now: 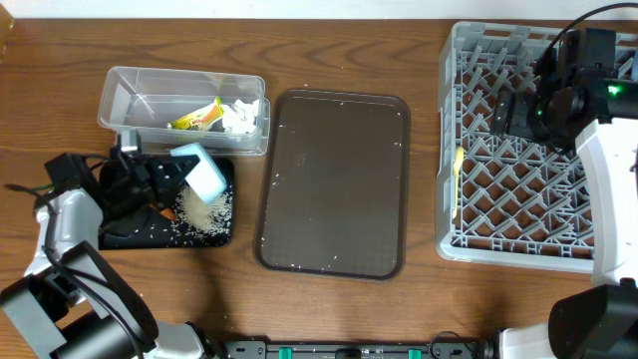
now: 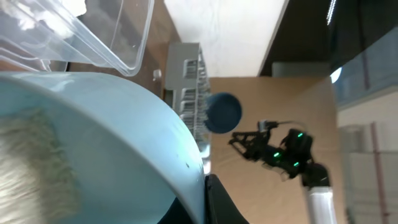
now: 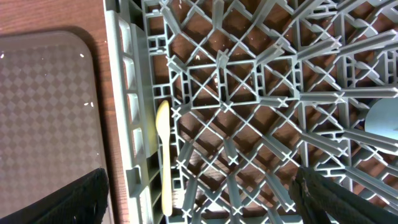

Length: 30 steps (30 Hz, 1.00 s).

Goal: Sort waste into correct bins and load items into the dishwasher rack
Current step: 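Carry bowl with left gripper over black tray and tip out rice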

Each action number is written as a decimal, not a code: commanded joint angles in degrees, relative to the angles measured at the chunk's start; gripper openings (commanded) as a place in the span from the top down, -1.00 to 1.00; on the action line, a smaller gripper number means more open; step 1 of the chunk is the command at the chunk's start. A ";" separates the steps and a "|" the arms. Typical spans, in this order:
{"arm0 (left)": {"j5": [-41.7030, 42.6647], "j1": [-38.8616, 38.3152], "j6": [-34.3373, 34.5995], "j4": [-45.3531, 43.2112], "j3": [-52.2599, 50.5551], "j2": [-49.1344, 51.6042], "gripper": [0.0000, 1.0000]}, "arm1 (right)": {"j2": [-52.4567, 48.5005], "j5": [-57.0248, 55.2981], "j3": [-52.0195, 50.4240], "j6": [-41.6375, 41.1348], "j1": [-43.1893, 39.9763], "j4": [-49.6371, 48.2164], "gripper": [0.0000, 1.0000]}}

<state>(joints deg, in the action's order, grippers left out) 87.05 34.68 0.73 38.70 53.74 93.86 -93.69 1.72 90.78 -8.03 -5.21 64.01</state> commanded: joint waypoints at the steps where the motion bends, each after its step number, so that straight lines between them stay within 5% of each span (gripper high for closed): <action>1: 3.06 1.60 6.45 0.00 0.00 0.13 0.88 | -0.02 0.22 0.28 0.42 -0.07 0.13 -0.86; 7: 3.06 2.56 13.38 -0.07 0.00 0.13 0.88 | -0.02 0.22 0.28 0.42 -0.07 0.11 -0.85; 27: 3.02 2.56 13.55 -0.22 0.00 0.13 0.88 | -0.02 0.22 0.28 0.42 -0.07 0.11 -0.85; 30: -3.13 2.56 13.57 -1.07 0.00 0.13 0.88 | -0.02 0.24 0.28 0.42 -0.07 0.11 -0.85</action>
<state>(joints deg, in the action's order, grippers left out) 87.72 36.77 13.91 38.11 53.76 93.86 -93.69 1.72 90.78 -8.03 -5.21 64.03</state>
